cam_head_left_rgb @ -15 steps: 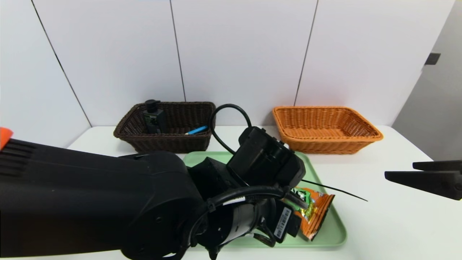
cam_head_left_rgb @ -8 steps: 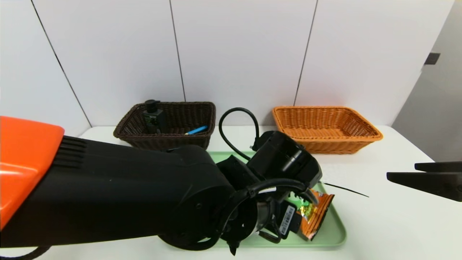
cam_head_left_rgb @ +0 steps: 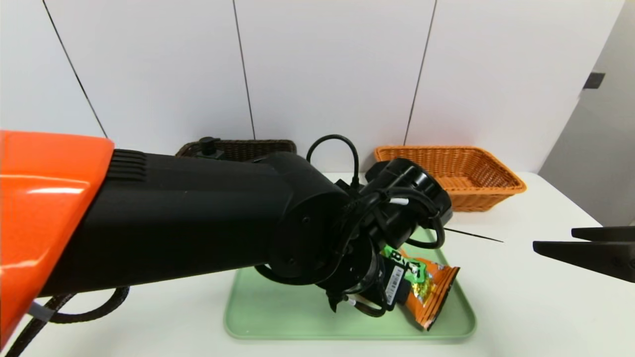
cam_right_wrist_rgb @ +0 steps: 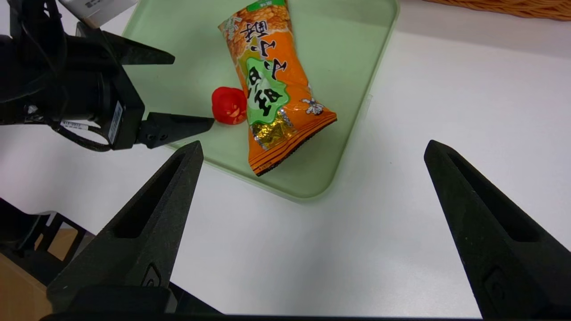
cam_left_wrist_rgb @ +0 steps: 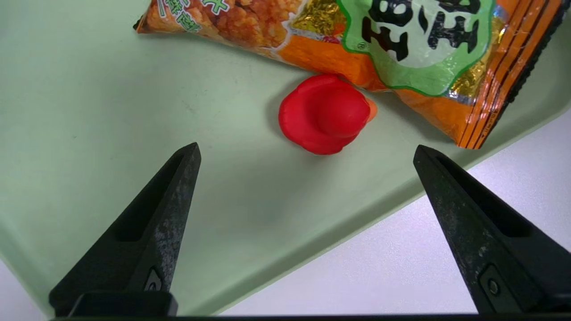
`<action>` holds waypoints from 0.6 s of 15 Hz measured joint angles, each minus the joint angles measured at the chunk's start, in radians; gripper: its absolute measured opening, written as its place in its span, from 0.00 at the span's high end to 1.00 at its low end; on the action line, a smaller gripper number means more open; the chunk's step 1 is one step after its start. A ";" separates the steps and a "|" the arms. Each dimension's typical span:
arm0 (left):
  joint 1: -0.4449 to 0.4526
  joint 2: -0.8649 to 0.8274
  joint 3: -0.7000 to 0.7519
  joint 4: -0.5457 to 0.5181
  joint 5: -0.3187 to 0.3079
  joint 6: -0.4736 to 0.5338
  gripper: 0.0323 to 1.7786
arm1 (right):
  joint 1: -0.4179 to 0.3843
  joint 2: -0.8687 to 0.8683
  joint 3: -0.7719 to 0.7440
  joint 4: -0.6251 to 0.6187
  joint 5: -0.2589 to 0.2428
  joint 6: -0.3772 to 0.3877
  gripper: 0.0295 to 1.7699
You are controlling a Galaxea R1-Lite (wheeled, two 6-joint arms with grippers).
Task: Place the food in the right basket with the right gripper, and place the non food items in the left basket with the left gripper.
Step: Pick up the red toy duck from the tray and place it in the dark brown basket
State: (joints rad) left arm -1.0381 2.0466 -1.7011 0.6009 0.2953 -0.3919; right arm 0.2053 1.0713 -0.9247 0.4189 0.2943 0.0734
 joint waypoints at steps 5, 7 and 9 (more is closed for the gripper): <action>0.011 0.061 -0.114 0.099 0.000 -0.042 0.05 | 0.000 -0.001 0.001 -0.001 0.001 0.000 0.03; 0.014 0.072 -0.126 0.105 0.000 -0.041 0.05 | 0.000 -0.001 0.001 -0.001 0.001 0.000 0.03; 0.014 0.077 -0.145 0.138 -0.001 -0.046 0.05 | 0.000 -0.001 0.001 -0.001 0.001 0.000 0.03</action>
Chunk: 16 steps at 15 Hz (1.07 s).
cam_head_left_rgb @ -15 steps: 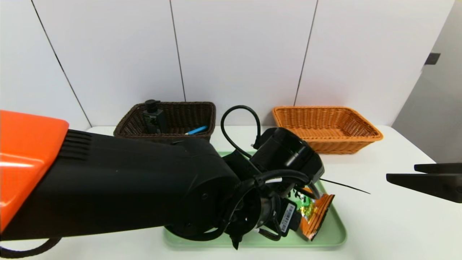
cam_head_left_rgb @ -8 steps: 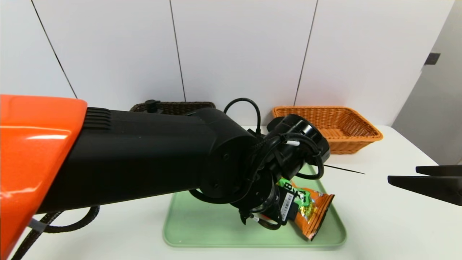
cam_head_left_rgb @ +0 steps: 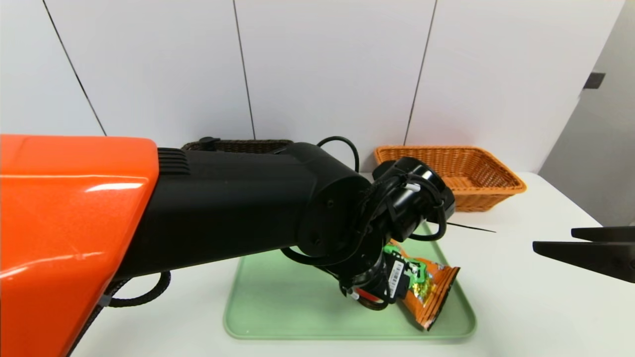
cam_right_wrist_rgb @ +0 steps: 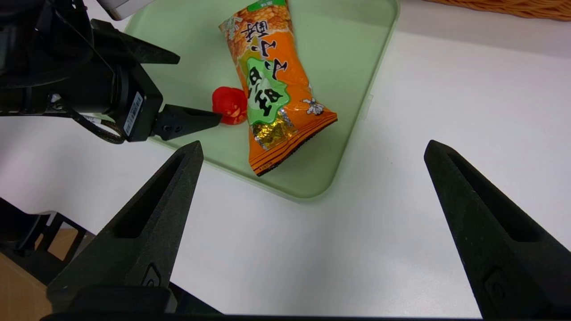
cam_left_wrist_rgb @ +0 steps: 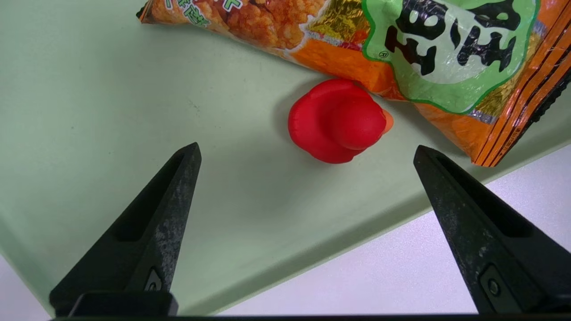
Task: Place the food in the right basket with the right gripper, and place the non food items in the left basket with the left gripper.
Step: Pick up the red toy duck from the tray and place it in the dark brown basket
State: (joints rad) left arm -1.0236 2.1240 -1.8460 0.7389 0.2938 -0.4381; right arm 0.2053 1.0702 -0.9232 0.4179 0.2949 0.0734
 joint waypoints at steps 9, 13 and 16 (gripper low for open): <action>0.010 0.060 -0.130 0.167 -0.029 -0.092 0.05 | 0.001 -0.007 0.008 0.001 0.000 0.000 0.03; 0.010 0.065 -0.131 0.161 -0.031 -0.095 0.05 | 0.001 -0.008 0.010 0.002 0.001 0.000 0.03; 0.007 0.074 -0.131 0.147 -0.032 -0.095 0.05 | 0.001 -0.008 0.013 0.002 0.002 0.000 0.03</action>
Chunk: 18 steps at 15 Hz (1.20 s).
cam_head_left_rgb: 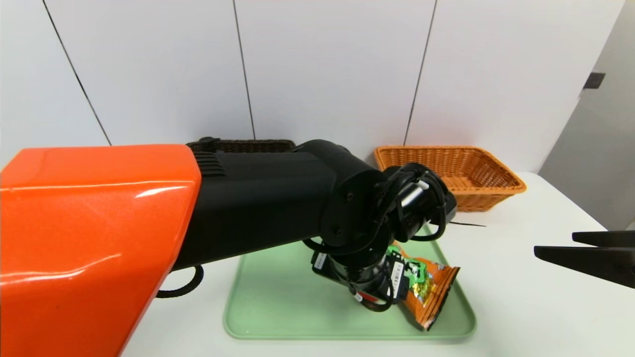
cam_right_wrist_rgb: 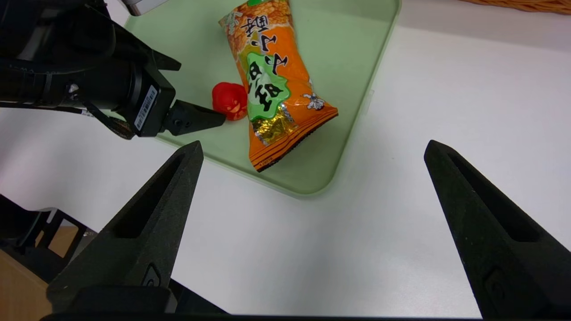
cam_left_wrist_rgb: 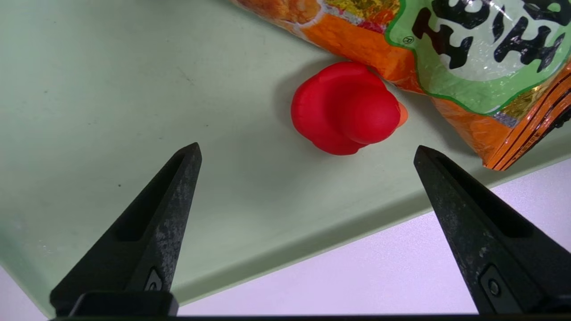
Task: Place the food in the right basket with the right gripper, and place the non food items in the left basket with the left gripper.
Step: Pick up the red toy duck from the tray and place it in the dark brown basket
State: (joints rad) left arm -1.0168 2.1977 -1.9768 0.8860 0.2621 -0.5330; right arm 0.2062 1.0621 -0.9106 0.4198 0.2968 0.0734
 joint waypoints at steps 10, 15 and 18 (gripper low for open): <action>-0.014 0.062 0.001 -0.066 0.000 0.005 0.05 | 0.000 0.000 0.007 -0.002 0.000 0.000 0.03; -0.012 0.082 0.001 -0.066 0.000 0.003 0.05 | 0.000 0.000 0.007 -0.001 0.000 0.000 0.03; -0.012 0.089 0.000 -0.068 0.001 0.001 0.05 | -0.001 0.000 0.008 0.000 0.000 0.000 0.03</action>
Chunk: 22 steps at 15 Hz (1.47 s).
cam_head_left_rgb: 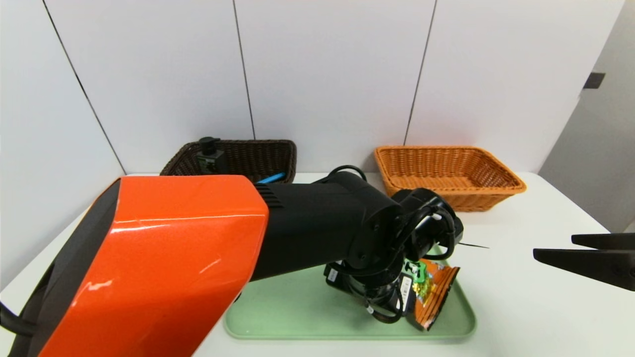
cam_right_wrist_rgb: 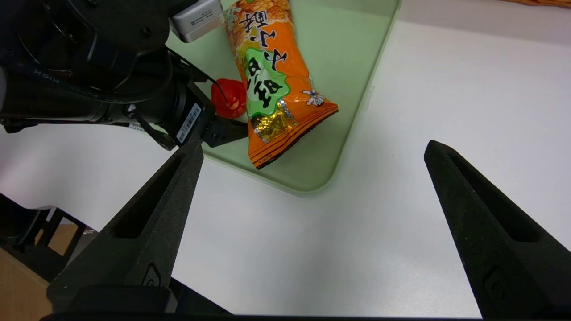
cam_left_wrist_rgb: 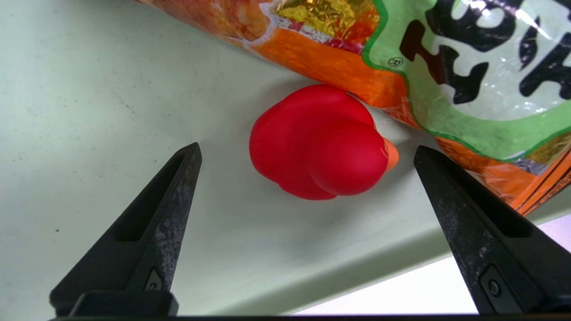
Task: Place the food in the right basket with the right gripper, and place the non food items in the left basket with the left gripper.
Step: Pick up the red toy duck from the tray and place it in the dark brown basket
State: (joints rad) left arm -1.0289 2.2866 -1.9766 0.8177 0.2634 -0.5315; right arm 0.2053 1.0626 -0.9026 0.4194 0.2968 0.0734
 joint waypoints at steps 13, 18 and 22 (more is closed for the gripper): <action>0.006 0.011 0.000 -0.028 0.001 -0.001 0.33 | 0.001 -0.009 0.001 0.001 -0.001 0.000 0.03; 0.006 0.009 0.000 -0.027 0.001 -0.001 0.56 | 0.001 -0.018 0.009 0.000 -0.001 0.000 0.03; 0.006 -0.037 0.001 -0.003 0.004 -0.003 0.58 | 0.000 -0.022 0.014 0.001 -0.001 0.001 0.03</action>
State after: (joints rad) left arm -1.0228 2.2500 -1.9753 0.8143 0.2674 -0.5345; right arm 0.2053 1.0409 -0.8889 0.4200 0.2957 0.0749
